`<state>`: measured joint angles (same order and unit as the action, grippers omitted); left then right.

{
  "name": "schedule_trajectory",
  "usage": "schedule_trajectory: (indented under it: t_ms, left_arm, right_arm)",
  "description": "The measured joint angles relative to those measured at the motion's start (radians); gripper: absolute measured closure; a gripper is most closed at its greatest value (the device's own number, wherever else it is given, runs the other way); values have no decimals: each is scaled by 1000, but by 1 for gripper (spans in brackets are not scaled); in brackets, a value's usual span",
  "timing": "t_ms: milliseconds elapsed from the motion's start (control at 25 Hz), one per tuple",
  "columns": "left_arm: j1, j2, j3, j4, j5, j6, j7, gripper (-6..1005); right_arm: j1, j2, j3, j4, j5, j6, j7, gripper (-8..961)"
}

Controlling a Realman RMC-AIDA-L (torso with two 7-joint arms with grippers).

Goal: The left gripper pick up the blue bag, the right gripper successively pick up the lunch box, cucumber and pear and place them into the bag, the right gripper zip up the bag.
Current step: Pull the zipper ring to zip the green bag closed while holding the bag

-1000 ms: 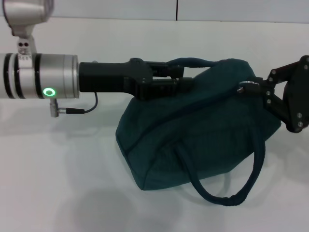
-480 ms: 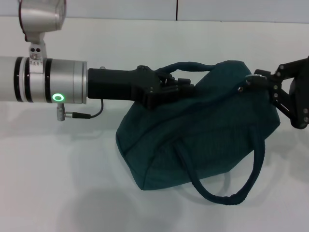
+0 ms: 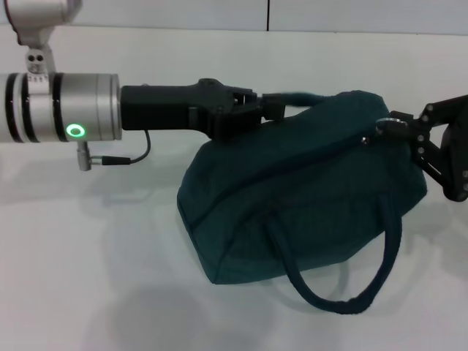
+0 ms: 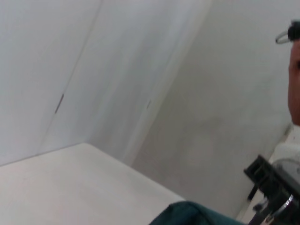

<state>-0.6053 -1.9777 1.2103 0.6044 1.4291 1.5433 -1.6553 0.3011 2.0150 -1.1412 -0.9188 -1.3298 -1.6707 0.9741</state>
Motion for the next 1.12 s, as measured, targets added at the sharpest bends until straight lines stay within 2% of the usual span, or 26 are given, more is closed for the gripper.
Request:
schedule_trajectory:
  t_ms: [240, 480, 680, 920, 1120]
  left_arm:
    - [-5, -7, -1, 0, 5, 27, -8, 884]
    - [-15, -20, -4, 1, 20, 22, -10, 709]
    - [-45, -35, -4, 9, 47, 6, -21, 461]
    - [-75, -52, -4, 12, 91, -8, -33, 440]
    - [-74, -51, -6, 12, 95, -18, -25, 557]
  right_arm:
    - [-1, 0, 0, 0, 0, -2, -5, 938]
    - [-1, 0, 0, 2, 0, -9, -14, 938]
    - [5, 0, 0, 14, 0, -9, -23, 938]
    - [5, 0, 1, 30, 0, -9, -24, 938]
    - [0, 0, 13, 51, 11, -19, -35, 938]
